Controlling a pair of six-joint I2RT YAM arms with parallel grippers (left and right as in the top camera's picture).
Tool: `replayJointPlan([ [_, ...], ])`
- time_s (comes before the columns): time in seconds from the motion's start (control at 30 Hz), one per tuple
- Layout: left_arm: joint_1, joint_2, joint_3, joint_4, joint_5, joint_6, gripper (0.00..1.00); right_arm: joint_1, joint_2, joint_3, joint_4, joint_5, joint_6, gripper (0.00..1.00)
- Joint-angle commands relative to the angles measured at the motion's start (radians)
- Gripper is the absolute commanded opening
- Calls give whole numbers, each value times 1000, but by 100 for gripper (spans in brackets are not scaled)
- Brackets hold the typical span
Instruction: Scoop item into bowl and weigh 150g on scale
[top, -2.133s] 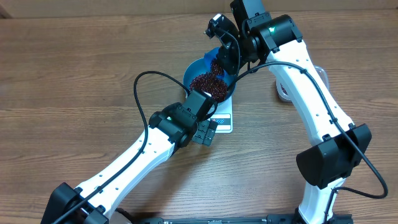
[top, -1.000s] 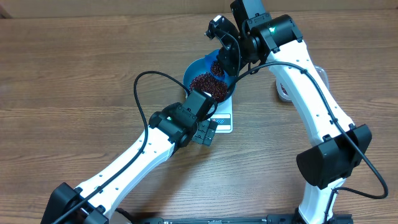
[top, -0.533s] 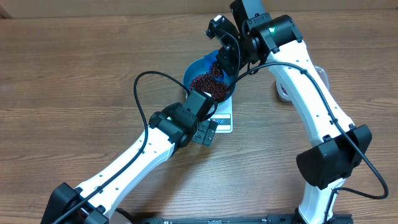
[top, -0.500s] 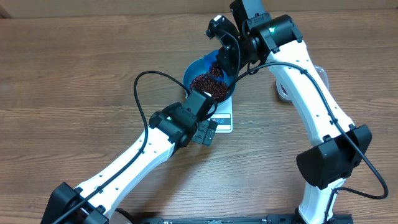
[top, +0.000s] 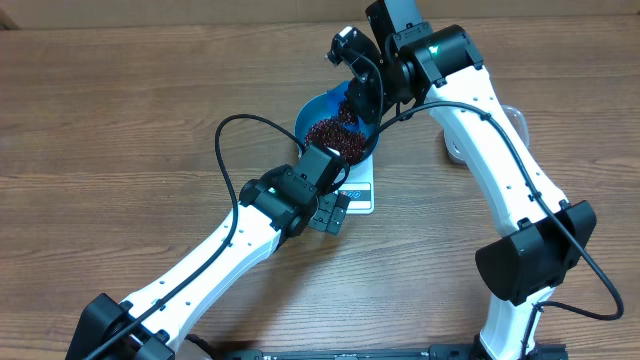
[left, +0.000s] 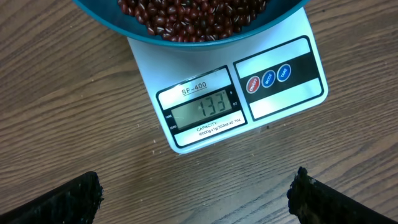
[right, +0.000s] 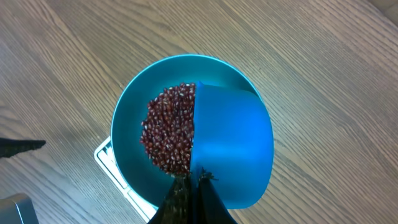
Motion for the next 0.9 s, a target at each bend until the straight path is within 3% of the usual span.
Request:
replayJointPlan([
  [0.0,4,5,-6,1,-6,14,100,14,-45,33,6,50,-8,4],
  [0.87,4,5,-6,1,-6,14,100,13,-45,33,20,64,27,4],
])
